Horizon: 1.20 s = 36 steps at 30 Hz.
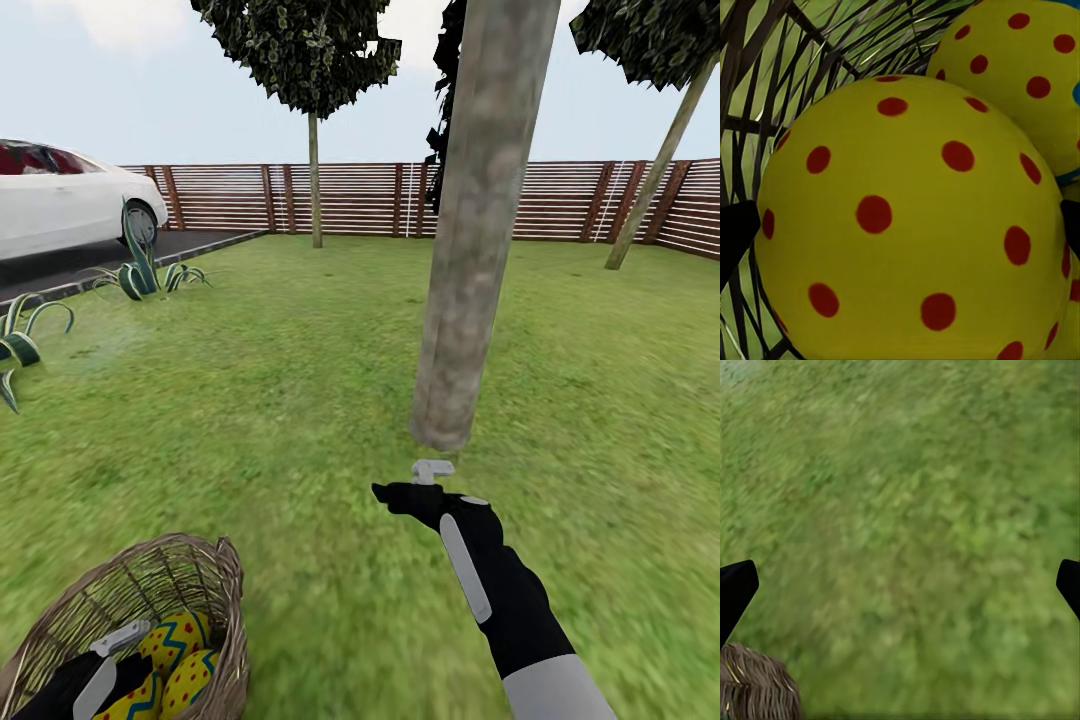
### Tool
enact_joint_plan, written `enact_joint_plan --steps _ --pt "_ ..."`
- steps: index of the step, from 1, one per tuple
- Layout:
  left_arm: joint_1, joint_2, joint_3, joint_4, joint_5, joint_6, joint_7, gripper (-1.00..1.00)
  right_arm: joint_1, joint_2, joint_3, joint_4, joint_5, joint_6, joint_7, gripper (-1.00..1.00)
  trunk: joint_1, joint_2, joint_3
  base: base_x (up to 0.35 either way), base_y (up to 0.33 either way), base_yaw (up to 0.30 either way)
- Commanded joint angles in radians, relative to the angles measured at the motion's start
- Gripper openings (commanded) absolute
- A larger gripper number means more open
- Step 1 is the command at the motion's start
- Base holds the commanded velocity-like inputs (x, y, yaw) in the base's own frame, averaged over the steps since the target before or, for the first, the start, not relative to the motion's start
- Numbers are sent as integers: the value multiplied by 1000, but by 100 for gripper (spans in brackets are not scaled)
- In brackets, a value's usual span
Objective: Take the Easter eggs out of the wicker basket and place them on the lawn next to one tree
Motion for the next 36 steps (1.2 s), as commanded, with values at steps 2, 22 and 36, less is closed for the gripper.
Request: enact_joint_plan --steps 2,22,36 --pt "0 0 2 -2 8 6 6 -100 0 0 -1 -1 1 5 2 100 0 0 -1 0 0 0" --pt "0 0 2 -2 9 6 5 -100 -1 0 0 1 1 4 2 100 -2 0 11 0 0 0" --pt "0 0 2 -1 7 8 0 -100 0 0 0 1 1 4 2 100 -7 3 57 0 0 0"
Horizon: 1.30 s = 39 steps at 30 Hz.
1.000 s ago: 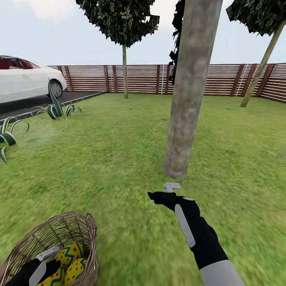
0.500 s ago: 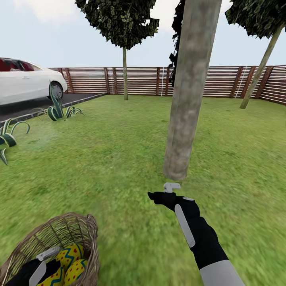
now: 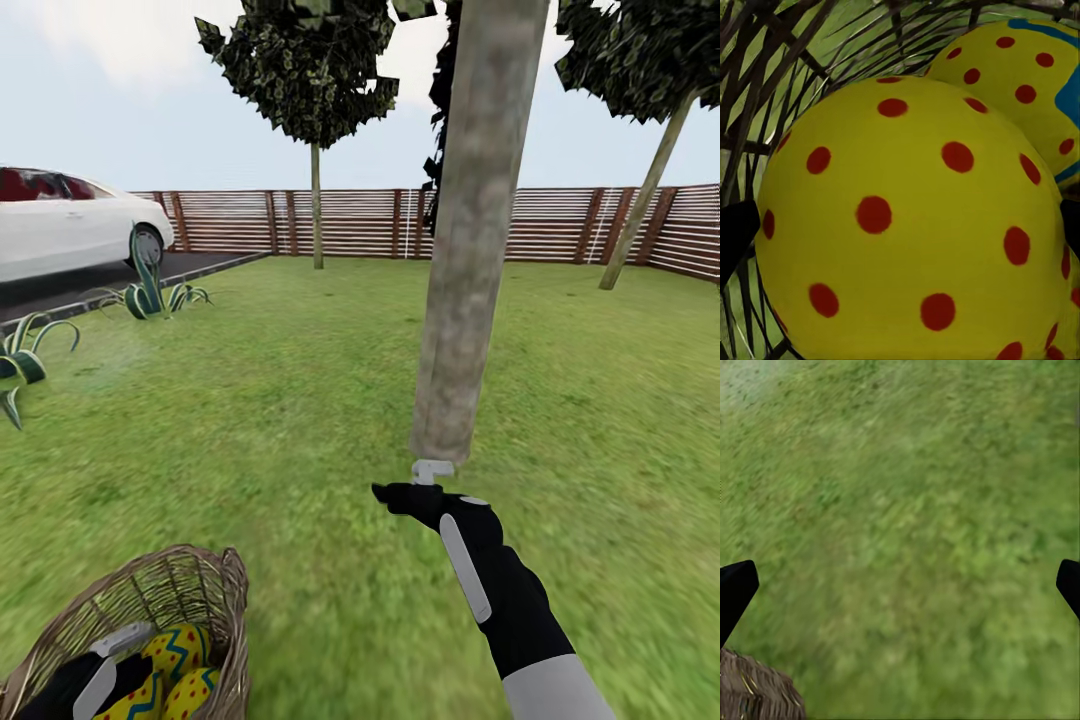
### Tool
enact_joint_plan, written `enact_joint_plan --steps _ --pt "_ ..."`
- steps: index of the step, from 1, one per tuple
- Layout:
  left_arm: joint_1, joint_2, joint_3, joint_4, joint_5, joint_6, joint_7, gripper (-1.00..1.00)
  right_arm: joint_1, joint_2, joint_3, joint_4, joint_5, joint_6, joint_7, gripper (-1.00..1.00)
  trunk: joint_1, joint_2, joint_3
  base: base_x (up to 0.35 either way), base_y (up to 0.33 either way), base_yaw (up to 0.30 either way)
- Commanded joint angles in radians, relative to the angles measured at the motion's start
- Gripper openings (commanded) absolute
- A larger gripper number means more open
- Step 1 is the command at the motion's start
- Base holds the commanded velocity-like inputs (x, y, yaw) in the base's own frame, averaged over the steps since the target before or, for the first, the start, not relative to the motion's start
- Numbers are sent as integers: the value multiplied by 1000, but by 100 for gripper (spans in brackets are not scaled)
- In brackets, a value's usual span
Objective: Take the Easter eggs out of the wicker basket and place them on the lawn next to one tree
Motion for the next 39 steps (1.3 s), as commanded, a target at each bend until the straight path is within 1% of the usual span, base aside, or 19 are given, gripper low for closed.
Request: enact_joint_plan --steps 1,5,11,15,23,27,39 --pt "0 0 2 -2 10 5 5 -100 -1 0 -1 -1 1 5 2 100 -1 0 3 0 0 0" --pt "0 0 2 -2 9 17 4 -100 -1 0 -1 -1 1 5 2 100 -2 1 18 0 0 0" --pt "0 0 2 -3 11 21 3 -100 0 0 -1 -1 1 5 2 100 -2 1 18 0 0 0" --pt "0 0 2 -2 10 22 3 -100 0 0 -1 -1 1 5 2 100 -4 2 34 0 0 0" --pt "0 1 2 -2 8 24 2 -100 0 0 -1 -1 1 5 2 100 -35 58 59 0 0 0" --pt "0 1 1 -4 12 42 2 -100 0 0 -1 -1 1 5 2 100 -50 86 72 0 0 0" --pt "2 -8 -7 -17 11 46 -2 -100 -1 2 1 -1 1 5 2 100 -96 170 109 0 0 0"
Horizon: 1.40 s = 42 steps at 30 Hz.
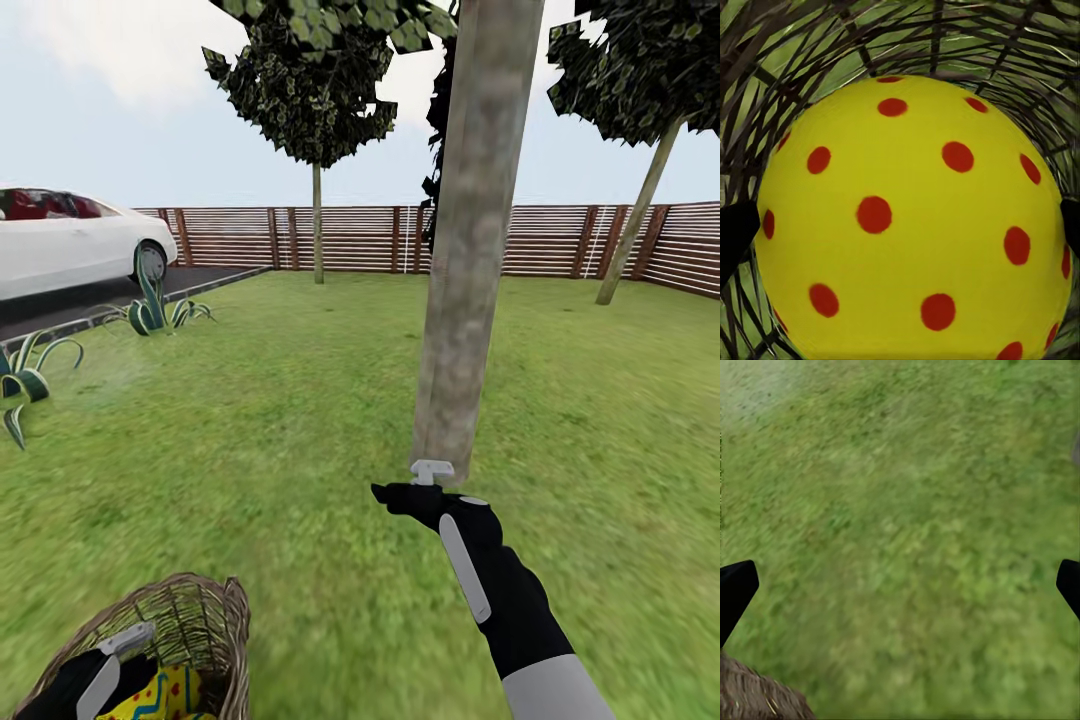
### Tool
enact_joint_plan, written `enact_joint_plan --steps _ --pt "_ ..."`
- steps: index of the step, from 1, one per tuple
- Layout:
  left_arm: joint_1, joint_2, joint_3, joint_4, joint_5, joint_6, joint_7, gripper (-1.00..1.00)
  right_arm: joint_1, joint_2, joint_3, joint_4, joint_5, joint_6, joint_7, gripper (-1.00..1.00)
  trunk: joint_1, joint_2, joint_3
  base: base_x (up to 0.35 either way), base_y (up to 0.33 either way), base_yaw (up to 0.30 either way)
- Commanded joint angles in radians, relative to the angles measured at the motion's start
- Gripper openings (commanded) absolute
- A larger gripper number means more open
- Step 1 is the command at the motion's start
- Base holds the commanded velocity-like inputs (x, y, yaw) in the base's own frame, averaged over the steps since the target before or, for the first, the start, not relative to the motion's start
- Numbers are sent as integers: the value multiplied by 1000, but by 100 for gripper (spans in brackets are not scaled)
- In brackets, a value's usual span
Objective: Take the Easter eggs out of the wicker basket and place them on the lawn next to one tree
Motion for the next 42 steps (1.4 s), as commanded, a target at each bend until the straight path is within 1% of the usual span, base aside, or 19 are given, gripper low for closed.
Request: enact_joint_plan --steps 1,6,19,32,42 --pt "0 0 1 -3 11 5 5 -100 0 0 -1 -1 1 5 2 100 -4 7 2 0 0 0" --pt "0 -1 1 -24 11 7 1 -100 0 0 0 -1 1 5 2 100 -23 42 18 0 0 0" --pt "-1 -2 0 -29 6 14 1 -100 0 0 0 -1 1 5 2 100 -73 133 59 0 0 0" --pt "0 -2 1 -64 5 13 1 -100 0 2 0 -1 1 5 2 100 -123 224 99 -23 -17 0" --pt "0 -2 1 -70 5 13 1 -100 -1 2 0 -1 1 5 2 100 -161 294 131 -28 -21 0"
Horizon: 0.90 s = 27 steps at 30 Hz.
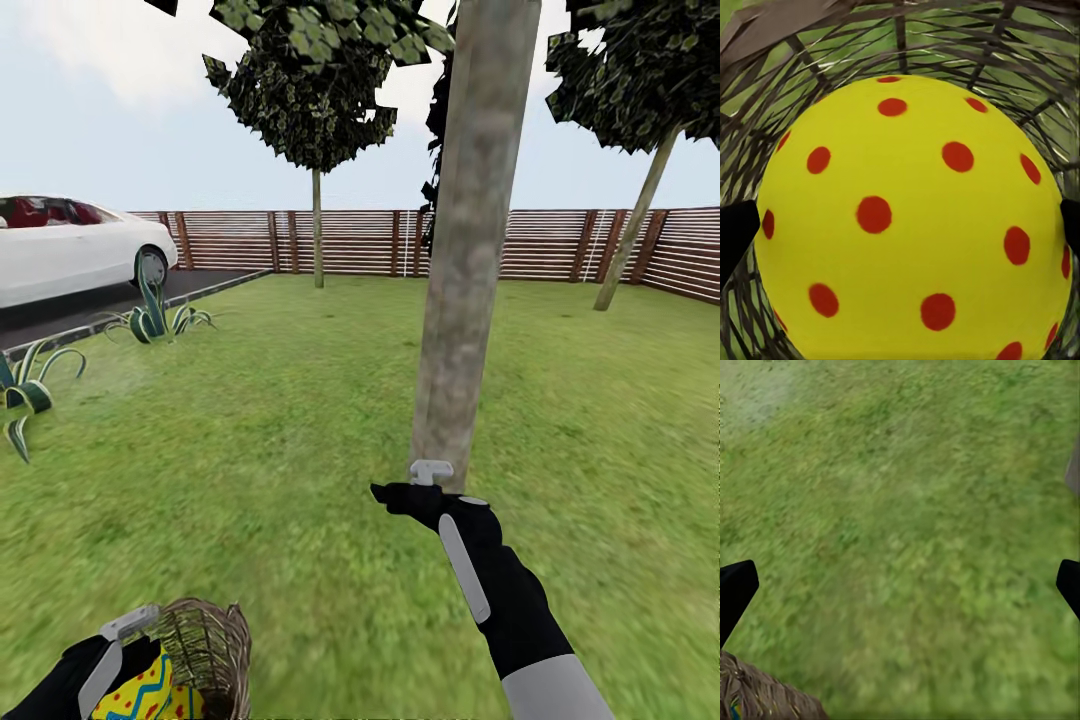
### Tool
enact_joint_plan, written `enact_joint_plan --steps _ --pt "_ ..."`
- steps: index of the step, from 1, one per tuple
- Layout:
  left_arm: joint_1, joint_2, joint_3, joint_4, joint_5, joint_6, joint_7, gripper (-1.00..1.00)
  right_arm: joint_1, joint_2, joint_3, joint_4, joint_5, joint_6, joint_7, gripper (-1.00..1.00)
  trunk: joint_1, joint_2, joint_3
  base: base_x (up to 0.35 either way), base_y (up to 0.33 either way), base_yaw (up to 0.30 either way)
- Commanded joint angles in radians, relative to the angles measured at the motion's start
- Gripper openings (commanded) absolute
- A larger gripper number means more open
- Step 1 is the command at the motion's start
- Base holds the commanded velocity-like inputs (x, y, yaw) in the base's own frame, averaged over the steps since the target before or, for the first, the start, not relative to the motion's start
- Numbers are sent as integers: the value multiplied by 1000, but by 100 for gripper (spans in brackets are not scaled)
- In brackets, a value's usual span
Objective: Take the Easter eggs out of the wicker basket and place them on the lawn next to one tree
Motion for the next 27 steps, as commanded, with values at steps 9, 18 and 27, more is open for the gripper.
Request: enact_joint_plan --steps 9,18,27 --pt "0 0 1 -66 11 8 6 -100 -1 0 1 -1 1 5 2 100 -35 63 27 -21 -16 0" --pt "0 0 0 -70 11 8 6 -100 -1 0 1 -1 1 5 2 100 -69 126 55 -15 0 0" --pt "0 0 -1 -70 11 8 6 -100 0 0 1 -1 1 5 2 100 -104 189 84 -66 0 0"
